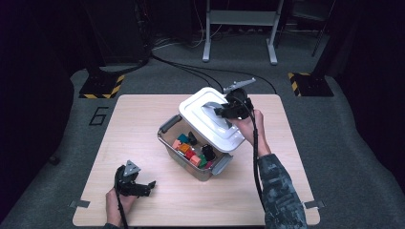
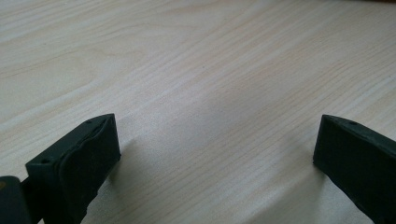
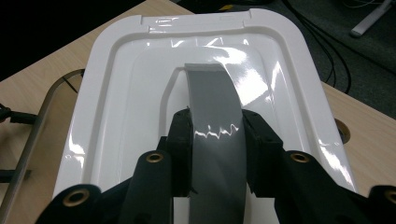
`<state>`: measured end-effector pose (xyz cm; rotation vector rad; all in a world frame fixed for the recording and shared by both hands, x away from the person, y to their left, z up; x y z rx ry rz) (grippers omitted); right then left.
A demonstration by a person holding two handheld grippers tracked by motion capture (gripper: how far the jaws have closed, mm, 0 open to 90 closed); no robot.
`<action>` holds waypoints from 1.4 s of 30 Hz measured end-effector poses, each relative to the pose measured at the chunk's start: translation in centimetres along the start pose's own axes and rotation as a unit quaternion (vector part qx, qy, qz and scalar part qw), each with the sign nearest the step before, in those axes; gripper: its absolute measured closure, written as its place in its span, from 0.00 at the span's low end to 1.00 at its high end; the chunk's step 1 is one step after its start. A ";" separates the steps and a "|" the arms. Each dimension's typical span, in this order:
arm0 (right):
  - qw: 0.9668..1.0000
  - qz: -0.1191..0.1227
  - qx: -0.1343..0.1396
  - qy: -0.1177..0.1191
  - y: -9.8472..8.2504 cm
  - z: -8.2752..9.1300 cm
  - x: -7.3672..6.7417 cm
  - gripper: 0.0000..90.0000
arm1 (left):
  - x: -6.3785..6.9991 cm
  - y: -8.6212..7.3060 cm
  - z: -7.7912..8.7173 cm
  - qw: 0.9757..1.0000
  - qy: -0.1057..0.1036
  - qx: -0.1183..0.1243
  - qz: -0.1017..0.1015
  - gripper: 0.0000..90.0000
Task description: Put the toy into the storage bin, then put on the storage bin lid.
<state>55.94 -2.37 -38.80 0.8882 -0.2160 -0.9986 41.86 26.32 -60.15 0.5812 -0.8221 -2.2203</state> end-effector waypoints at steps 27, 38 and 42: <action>0.998 0.020 -0.063 0.024 -2.8 -3.9 -6.0 0.75 | -0.1 0.0 0.0 1.000 0.002 0.001 -0.003 0.00; 0.997 0.013 -0.070 0.015 -4.1 -5.2 -6.8 0.75 | -0.2 0.0 0.0 1.000 0.003 0.001 -0.012 0.00; 0.997 0.016 -0.072 0.009 -4.4 -5.2 -7.2 0.74 | -0.2 0.0 0.0 1.000 0.003 0.001 -0.007 0.00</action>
Point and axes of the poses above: each handheld gripper's, and its own axes: z roughly backward along the jaws, y roughly out of its top, x roughly to its right, the point moved 10 cm from there along -z, roughly forward along the jaws, and after that the axes turned 14 degrees about -z, right-handed, at the moved point
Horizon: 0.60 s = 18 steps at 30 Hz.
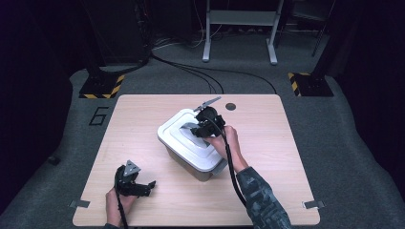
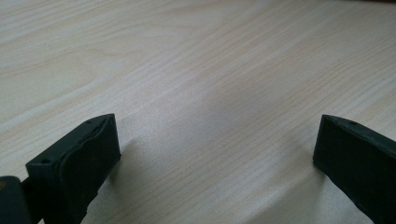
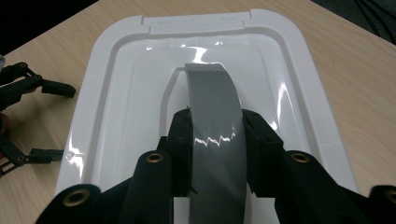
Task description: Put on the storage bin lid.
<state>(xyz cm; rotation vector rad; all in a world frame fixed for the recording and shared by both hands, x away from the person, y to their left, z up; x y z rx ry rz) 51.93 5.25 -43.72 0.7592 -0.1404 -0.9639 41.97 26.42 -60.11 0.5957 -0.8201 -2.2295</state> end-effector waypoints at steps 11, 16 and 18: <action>1.000 -0.001 0.002 -0.011 -0.5 -0.4 -0.4 0.74 | 0.0 0.0 0.0 1.000 0.001 0.000 -0.001 0.00; 1.000 -0.006 0.004 0.004 -0.5 -0.2 -0.3 0.61 | -0.1 0.0 0.0 1.000 0.003 0.001 -0.001 0.00; 1.000 -0.005 0.009 0.016 -0.3 0.1 -0.3 0.52 | -0.1 0.0 0.0 1.000 0.003 0.001 -0.002 0.00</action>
Point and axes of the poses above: each handheld gripper's, and its own axes: z roughly backward along the jaws, y roughly out of its top, x roughly to its right, the point moved 10 cm from there along -z, roughly forward along the jaws, and after that the axes turned 14 degrees about -z, right-handed, at the moved point
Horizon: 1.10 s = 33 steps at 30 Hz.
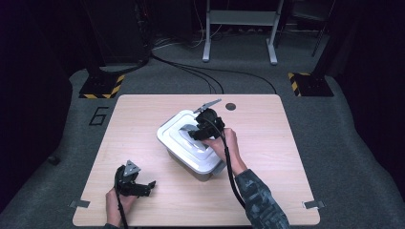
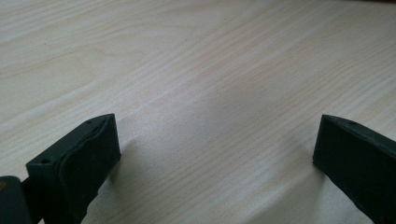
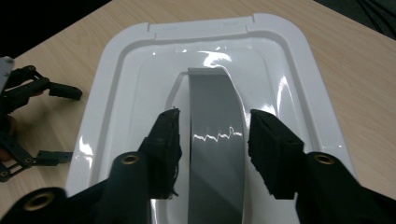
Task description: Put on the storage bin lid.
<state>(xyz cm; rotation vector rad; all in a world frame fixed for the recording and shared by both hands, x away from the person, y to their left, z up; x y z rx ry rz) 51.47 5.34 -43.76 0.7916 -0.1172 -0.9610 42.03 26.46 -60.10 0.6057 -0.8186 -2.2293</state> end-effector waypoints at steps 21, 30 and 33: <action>0.995 -0.041 0.077 -0.045 1.7 5.4 6.9 0.05 | 0.1 0.0 0.0 1.000 -0.004 -0.001 0.002 0.00; 0.991 -0.064 0.087 -0.081 0.4 6.6 11.2 0.03 | 0.0 0.0 0.0 1.000 -0.001 0.001 0.001 0.00; 0.989 -0.077 0.086 -0.092 -0.5 6.8 12.6 0.03 | 0.0 0.0 0.0 1.000 0.000 0.000 0.001 0.00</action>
Point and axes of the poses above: each handheld gripper's, and its own axes: z roughly backward along the jaws, y roughly out of its top, x roughly to its right, the point moved 10 cm from there along -z, roughly forward along the jaws, and after that the axes turned 14 degrees about -z, right-handed, at the moved point
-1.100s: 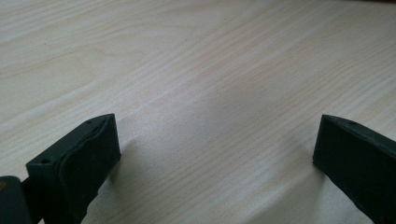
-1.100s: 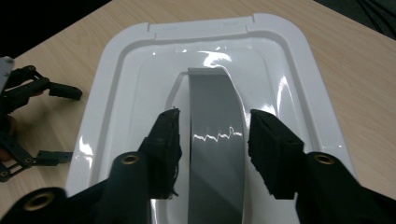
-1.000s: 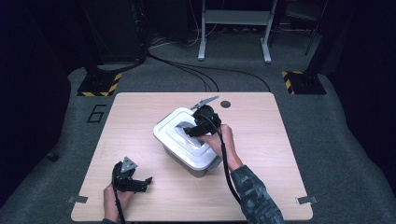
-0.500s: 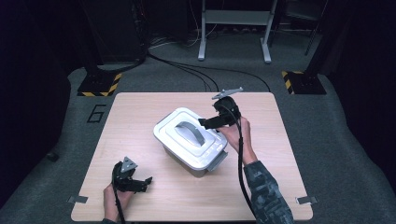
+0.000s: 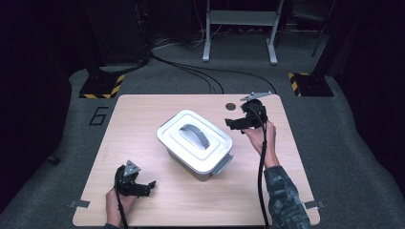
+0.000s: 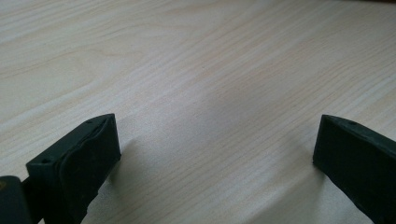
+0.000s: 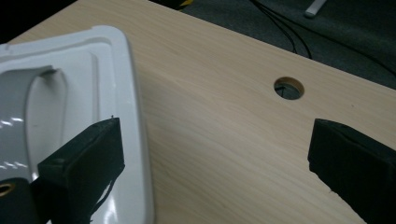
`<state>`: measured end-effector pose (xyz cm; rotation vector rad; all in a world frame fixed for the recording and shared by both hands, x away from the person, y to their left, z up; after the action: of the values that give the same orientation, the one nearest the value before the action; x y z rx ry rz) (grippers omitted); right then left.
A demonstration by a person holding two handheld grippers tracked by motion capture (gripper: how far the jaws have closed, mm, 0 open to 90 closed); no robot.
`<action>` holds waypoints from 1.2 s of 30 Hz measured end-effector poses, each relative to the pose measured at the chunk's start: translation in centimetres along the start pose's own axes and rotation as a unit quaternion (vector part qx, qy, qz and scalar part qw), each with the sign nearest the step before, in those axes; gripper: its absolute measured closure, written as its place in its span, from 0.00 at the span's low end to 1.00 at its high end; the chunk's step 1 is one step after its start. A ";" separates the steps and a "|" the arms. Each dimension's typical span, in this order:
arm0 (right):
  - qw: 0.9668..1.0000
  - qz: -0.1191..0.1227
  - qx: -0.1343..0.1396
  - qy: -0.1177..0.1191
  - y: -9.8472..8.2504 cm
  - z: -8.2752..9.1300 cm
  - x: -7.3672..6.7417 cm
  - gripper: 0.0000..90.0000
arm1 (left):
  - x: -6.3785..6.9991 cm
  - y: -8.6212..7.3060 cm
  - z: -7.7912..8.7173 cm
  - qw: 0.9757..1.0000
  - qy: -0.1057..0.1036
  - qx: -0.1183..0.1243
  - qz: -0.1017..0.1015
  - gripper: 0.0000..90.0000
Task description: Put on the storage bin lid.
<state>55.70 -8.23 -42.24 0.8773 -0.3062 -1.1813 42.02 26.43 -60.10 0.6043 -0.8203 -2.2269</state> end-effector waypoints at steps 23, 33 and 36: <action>0.997 -0.064 -0.027 -0.045 -7.4 -1.0 7.7 0.03 | 0.0 0.0 0.0 1.000 -0.001 -0.001 0.000 0.00; 0.994 -0.082 -0.038 -0.056 -12.5 -1.7 9.4 0.03 | 0.0 0.0 0.0 1.000 0.000 0.000 -0.001 0.00; 0.993 -0.090 -0.045 -0.061 -14.0 -1.7 9.7 0.03 | -0.1 0.0 0.0 1.000 0.001 -0.001 -0.003 0.00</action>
<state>51.14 -17.66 -55.76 0.7679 -0.2741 -1.4093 42.06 26.48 -60.09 0.6088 -0.8173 -2.2328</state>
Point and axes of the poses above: each handheld gripper's, and its own axes: z roughly backward along the jaws, y roughly out of its top, x roughly to its right, the point moved 10 cm from there along -z, roughly forward along the jaws, and after that the axes turned 14 degrees about -z, right-handed, at the moved point
